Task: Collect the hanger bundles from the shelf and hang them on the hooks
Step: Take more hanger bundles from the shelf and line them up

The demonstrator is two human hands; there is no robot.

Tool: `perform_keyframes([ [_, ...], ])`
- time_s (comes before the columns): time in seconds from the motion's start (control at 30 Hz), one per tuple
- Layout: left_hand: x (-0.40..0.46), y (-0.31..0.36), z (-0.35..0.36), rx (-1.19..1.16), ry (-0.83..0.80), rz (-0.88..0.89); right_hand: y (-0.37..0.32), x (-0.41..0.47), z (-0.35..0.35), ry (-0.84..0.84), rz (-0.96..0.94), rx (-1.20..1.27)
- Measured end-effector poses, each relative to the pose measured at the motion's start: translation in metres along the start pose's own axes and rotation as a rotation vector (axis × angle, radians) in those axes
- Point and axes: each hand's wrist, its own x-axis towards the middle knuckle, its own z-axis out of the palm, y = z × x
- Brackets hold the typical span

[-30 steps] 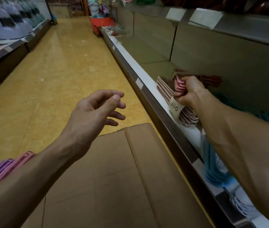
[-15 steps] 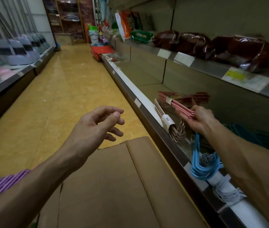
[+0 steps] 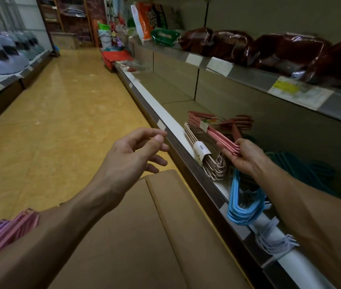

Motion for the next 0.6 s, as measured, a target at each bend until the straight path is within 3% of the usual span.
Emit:
perform_keyframes([
  [0.3,0.034,-0.035,0.053,-0.030,-0.057,-0.032,0.001,0.059,-0.007,-0.115,0.103,0.153],
  [0.6,0.033,-0.059,0.051,0.001,-0.027,-0.098,0.016,0.067,-0.004,-0.126,0.070,0.071],
])
